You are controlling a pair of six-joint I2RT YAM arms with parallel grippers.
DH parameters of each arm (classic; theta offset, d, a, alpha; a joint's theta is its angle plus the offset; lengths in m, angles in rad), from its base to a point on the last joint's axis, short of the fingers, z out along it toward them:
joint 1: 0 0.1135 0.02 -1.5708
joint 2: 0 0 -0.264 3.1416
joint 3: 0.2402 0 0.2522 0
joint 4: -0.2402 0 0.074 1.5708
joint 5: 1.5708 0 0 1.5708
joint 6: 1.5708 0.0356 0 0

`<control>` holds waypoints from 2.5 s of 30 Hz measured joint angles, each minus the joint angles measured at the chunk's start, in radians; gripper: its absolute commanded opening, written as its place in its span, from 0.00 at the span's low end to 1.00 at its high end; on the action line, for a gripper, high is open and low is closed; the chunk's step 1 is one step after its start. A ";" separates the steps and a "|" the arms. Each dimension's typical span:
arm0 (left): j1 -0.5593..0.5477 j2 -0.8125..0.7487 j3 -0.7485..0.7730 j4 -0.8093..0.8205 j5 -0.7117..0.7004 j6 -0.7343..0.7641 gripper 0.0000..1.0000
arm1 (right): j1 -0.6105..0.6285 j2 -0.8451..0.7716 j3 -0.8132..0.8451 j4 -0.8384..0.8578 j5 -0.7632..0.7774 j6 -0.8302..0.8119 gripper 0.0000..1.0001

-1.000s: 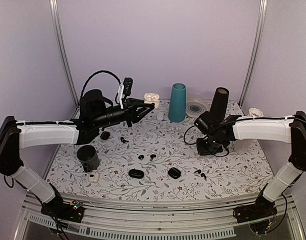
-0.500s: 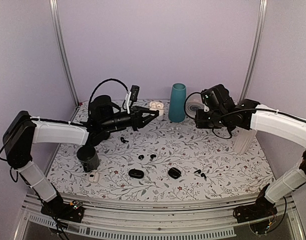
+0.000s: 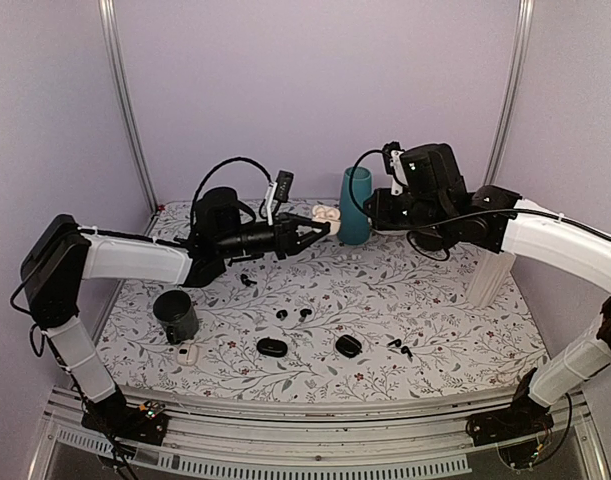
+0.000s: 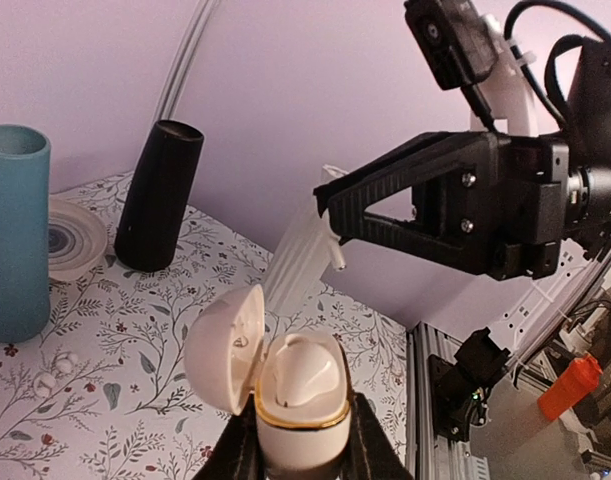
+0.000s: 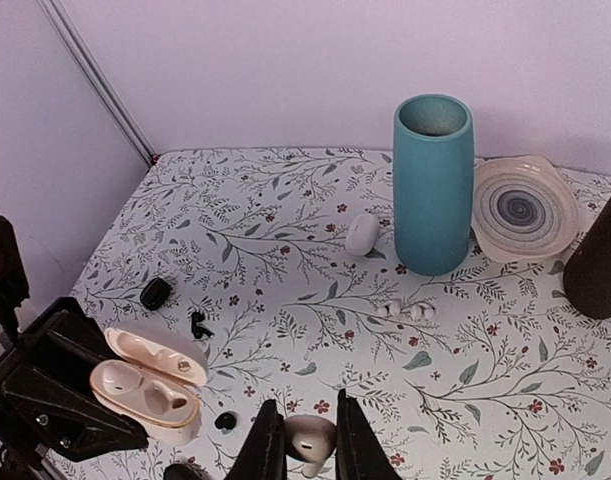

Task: Insert the wireless bluetooth earbuds into the charging case
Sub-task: Insert the right earbud into the right side groove of the charging case.

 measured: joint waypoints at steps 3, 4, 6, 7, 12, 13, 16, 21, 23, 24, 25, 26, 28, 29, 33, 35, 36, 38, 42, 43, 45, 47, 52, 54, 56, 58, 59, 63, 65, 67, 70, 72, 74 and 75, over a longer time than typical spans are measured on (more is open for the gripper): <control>-0.006 0.013 0.020 -0.003 0.012 -0.009 0.00 | 0.018 0.013 0.015 0.029 0.000 -0.011 0.10; -0.008 0.018 0.026 -0.003 0.016 -0.012 0.00 | 0.024 0.018 0.019 0.040 0.000 -0.015 0.10; -0.014 0.024 0.036 -0.005 0.022 -0.015 0.00 | 0.037 0.024 0.021 0.056 0.000 -0.023 0.10; -0.018 0.028 0.041 -0.005 0.024 -0.016 0.00 | 0.042 0.026 0.021 0.061 0.000 -0.027 0.10; -0.031 0.037 0.055 -0.014 0.030 -0.022 0.00 | 0.070 0.027 0.021 0.090 0.008 -0.040 0.11; -0.033 0.037 0.058 -0.018 0.032 -0.022 0.00 | 0.074 0.027 0.021 0.095 0.012 -0.044 0.11; -0.036 0.041 0.065 -0.022 0.038 -0.024 0.00 | 0.085 0.027 0.021 0.111 0.024 -0.054 0.11; -0.038 0.047 0.074 -0.023 0.047 -0.031 0.00 | 0.093 0.027 0.021 0.131 0.034 -0.063 0.11; -0.038 0.047 0.075 -0.022 0.049 -0.036 0.00 | 0.094 0.027 0.021 0.135 0.034 -0.066 0.11; -0.038 0.047 0.075 -0.021 0.049 -0.038 0.00 | 0.094 0.027 0.021 0.138 0.034 -0.068 0.11; -0.038 0.047 0.076 -0.021 0.049 -0.039 0.00 | 0.094 0.027 0.021 0.141 0.034 -0.069 0.11; -0.038 0.047 0.077 -0.021 0.049 -0.040 0.00 | 0.094 0.027 0.021 0.143 0.034 -0.070 0.11; -0.038 0.047 0.079 -0.019 0.049 -0.042 0.00 | 0.094 0.027 0.021 0.148 0.034 -0.071 0.11; -0.038 0.047 0.081 -0.018 0.049 -0.042 0.00 | 0.094 0.027 0.020 0.149 0.034 -0.071 0.11; -0.038 0.047 0.085 -0.013 0.048 -0.042 0.00 | 0.095 0.027 0.019 0.150 0.034 -0.071 0.11; -0.038 0.047 0.085 -0.010 0.048 -0.042 0.00 | 0.095 0.027 0.017 0.151 0.034 -0.071 0.11; -0.039 0.047 0.086 -0.009 0.047 -0.042 0.00 | 0.095 0.027 0.016 0.152 0.034 -0.071 0.11; -0.039 0.047 0.087 -0.005 0.046 -0.042 0.00 | 0.095 0.027 0.012 0.153 0.033 -0.071 0.11; -0.039 0.047 0.088 -0.002 0.046 -0.042 0.00 | 0.095 0.029 0.006 0.154 0.033 -0.071 0.11; -0.039 0.047 0.088 -0.002 0.045 -0.042 0.00 | 0.095 0.029 0.006 0.154 0.033 -0.071 0.11; -0.039 0.047 0.088 -0.002 0.045 -0.042 0.00 | 0.095 0.030 0.006 0.155 0.033 -0.071 0.12; -0.039 0.047 0.088 -0.002 0.043 -0.042 0.00 | 0.095 0.030 0.006 0.155 0.032 -0.071 0.11; -0.039 0.045 0.088 0.000 0.036 -0.042 0.00 | 0.095 0.030 -0.004 0.160 0.021 -0.071 0.12; -0.039 0.045 0.088 0.000 0.030 -0.042 0.00 | 0.095 0.030 -0.007 0.166 0.019 -0.071 0.12; -0.039 0.044 0.088 0.000 0.023 -0.042 0.00 | 0.095 0.030 -0.011 0.176 0.016 -0.071 0.12; -0.039 0.043 0.088 0.000 0.018 -0.041 0.00 | 0.095 0.030 -0.012 0.179 0.015 -0.074 0.12; -0.039 0.043 0.088 0.000 0.016 -0.041 0.00 | 0.095 0.030 -0.013 0.181 0.014 -0.074 0.12; -0.039 0.039 0.088 0.000 0.008 -0.038 0.00 | 0.094 0.030 -0.013 0.189 0.005 -0.081 0.12; -0.039 0.035 0.088 -0.002 0.003 -0.035 0.00 | 0.093 0.030 -0.013 0.192 -0.003 -0.083 0.13; -0.039 0.032 0.088 -0.003 -0.002 -0.031 0.00 | 0.092 0.030 -0.012 0.195 -0.008 -0.085 0.14; -0.039 0.031 0.088 -0.004 -0.010 -0.018 0.00 | 0.091 0.032 -0.011 0.197 -0.016 -0.085 0.15; -0.039 0.028 0.087 -0.005 -0.019 -0.011 0.00 | 0.091 0.038 -0.003 0.192 -0.020 -0.085 0.15; -0.038 0.025 0.087 -0.005 -0.031 -0.001 0.00 | 0.089 0.047 0.009 0.190 -0.024 -0.085 0.15; -0.037 0.023 0.087 -0.005 -0.037 0.005 0.00 | 0.088 0.050 0.013 0.190 -0.029 -0.085 0.15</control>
